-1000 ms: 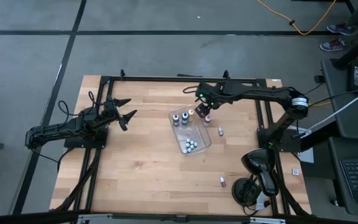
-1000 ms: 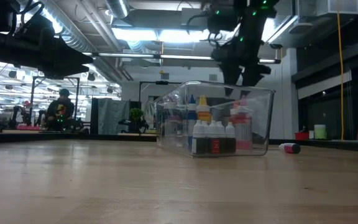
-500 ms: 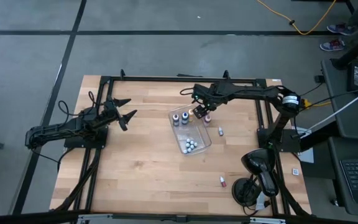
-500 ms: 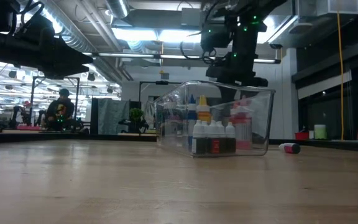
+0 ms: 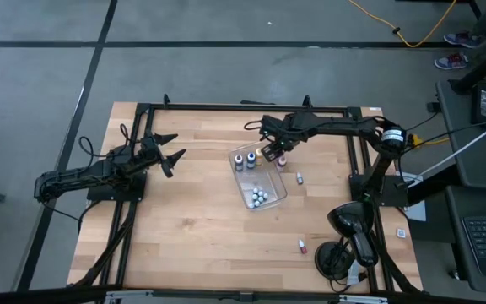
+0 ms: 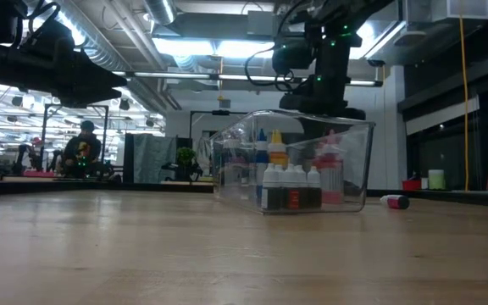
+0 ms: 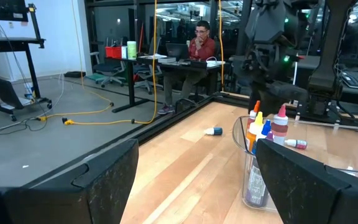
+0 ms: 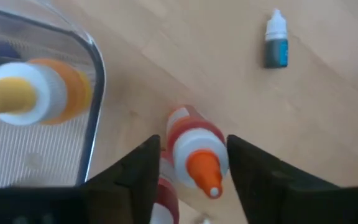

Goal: Pick & Place food coloring
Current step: Put the large orange food coloring bottle into the top of the bin

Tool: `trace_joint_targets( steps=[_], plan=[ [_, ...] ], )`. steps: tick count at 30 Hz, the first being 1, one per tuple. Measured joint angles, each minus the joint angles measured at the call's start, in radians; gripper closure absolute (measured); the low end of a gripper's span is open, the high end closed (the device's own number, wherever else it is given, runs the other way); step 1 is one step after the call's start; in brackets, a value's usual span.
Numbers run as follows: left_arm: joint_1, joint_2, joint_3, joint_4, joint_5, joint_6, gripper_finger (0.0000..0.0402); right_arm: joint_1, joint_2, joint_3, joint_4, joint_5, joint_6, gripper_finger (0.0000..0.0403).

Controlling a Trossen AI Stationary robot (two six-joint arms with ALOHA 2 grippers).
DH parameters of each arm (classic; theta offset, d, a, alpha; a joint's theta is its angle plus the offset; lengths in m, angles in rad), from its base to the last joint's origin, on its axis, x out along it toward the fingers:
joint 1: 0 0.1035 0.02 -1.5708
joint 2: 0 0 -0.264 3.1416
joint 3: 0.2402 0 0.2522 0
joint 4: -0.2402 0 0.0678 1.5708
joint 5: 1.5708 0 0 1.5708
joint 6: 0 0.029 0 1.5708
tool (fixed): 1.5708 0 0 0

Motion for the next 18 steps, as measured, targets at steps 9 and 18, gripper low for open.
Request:
trace_joint_targets(
  steps=[9,18],
  plan=[
    [0.000,0.000,0.000,0.000,0.000,0.000,0.0082,0.000,-0.001,0.000,-0.078,0.081,-0.004,0.0283],
    [0.000,0.000,0.000,0.000,0.000,0.000,0.0082,0.000,-0.048,0.088,-0.200,0.109,-0.025,0.0281]
  ],
)
